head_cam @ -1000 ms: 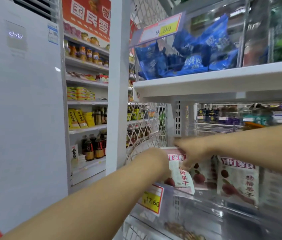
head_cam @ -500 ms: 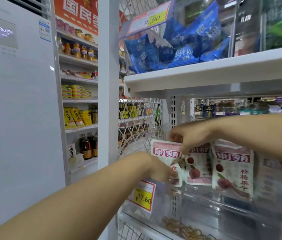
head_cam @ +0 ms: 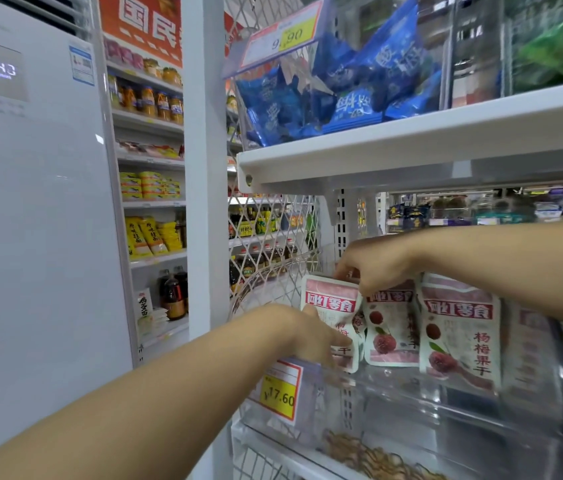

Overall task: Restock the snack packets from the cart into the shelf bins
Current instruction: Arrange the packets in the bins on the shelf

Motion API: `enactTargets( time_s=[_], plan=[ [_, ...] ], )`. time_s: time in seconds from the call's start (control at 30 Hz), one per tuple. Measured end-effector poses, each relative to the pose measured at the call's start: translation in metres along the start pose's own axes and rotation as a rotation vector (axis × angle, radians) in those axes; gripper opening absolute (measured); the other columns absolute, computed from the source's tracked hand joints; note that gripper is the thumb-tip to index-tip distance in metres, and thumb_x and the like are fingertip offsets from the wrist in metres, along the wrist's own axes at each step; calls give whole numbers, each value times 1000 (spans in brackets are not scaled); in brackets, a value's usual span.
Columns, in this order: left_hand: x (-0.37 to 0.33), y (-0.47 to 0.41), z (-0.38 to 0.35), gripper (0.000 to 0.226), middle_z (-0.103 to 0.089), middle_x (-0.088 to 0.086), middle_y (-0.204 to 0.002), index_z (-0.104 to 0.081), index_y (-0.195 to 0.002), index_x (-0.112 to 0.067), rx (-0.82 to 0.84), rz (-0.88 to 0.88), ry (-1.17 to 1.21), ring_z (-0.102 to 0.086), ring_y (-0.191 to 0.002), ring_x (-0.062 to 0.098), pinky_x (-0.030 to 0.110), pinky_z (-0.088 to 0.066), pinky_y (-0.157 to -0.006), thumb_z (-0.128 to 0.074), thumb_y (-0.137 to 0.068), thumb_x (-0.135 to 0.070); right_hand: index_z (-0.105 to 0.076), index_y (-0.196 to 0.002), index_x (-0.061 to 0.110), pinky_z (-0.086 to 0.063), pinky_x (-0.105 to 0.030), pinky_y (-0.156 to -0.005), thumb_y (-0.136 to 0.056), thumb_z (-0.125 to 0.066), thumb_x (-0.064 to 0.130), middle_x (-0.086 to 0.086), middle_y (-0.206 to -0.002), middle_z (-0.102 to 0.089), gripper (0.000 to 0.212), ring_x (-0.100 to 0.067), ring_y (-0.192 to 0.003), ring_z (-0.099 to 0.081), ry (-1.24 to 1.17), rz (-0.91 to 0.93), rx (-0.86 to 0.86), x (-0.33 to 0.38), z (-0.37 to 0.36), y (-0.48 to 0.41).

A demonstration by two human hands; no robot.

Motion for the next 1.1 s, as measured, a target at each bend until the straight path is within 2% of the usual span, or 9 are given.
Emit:
enactTargets(
  time_s=[0.1, 0.2, 0.33, 0.47, 0.53, 0.6, 0.7, 0.87, 1.1],
  plan=[
    [-1, 0, 0, 74, -13, 14, -157, -11, -159, -43, 16, -1, -6, -27, -144, 44, 56, -27, -118, -50, -98, -57, -57, -139, 17, -51, -41, -103, -95, -53, 5, -2, -136, -60, 46, -23, -120, -58, 52, -15, 42, -1, -1, 1],
    [-2, 3, 0, 80, -6, 10, -162, -5, -158, -46, 50, 5, -5, -19, -148, 43, 59, -24, -118, -51, -95, -63, -55, -141, 17, -49, -42, -105, -94, -51, 3, -3, -139, -57, 49, -24, -123, -55, 72, -11, 59, -3, -1, 3],
    [-2, 5, 1, 80, -2, 9, -167, -2, -157, -47, 48, 1, -15, -14, -152, 39, 61, -21, -119, -50, -96, -62, -54, -142, 17, -57, -33, -91, -93, -52, 0, -3, -135, -59, 52, -20, -110, -61, 60, -50, 16, -13, 1, 5],
    [-4, 7, 2, 84, -4, 9, -169, 2, -159, -43, 57, -20, -3, -9, -154, 34, 55, -19, -120, -52, -96, -60, -49, -145, 15, -60, -24, -78, -93, -56, -5, -5, -141, -53, 57, -21, -109, -64, -47, -81, 13, -17, 1, 6],
    [-5, 8, 2, 85, -5, 6, -169, 3, -160, -41, 60, -27, 16, -10, -154, 32, 52, -18, -119, -51, -97, -59, -56, -139, 15, -59, -22, -74, -92, -57, -1, -3, -128, -63, 50, -17, -103, -66, -28, -65, 31, -16, 1, 6],
    [-5, 8, 3, 86, -5, 5, -169, 4, -159, -40, 61, -26, 46, -8, -155, 31, 52, -18, -119, -52, -97, -59, -59, -136, 16, -59, -27, -81, -91, -56, 0, -2, -120, -66, 48, -16, -101, -65, -6, -50, 55, -17, -1, 5],
    [-6, 8, 3, 85, -7, 6, -169, 4, -160, -37, 62, -30, 64, -11, -154, 31, 48, -19, -119, -52, -98, -55, -55, -140, 18, -54, -37, -98, -89, -56, -1, -4, -131, -61, 54, -20, -114, -60, 10, -45, 64, -18, -1, 6],
    [-5, 7, 2, 79, -13, 7, -168, -1, -160, -39, 30, -39, 58, -16, -153, 32, 47, -21, -119, -51, -100, -53, -51, -144, 14, -56, -31, -96, -91, -62, 1, -5, -139, -53, 55, -22, -119, -60, -109, -13, 52, -18, -2, 5],
    [-2, 3, 1, 78, -28, 1, -165, -9, -160, -38, -25, -82, 191, -26, -151, 27, 45, -25, -121, -57, -99, -49, -59, -135, 13, -52, -17, -70, -92, -63, 3, 1, -120, -55, 44, -18, -104, -63, -101, -8, 44, -19, -3, 5]
  ],
)
Point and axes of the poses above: each hand's wrist, its own y-axis away from the middle knuckle, its own z-axis out of the back of the hand, x = y × z, the point moved 3 cm from there along -y, towards the middle knuckle
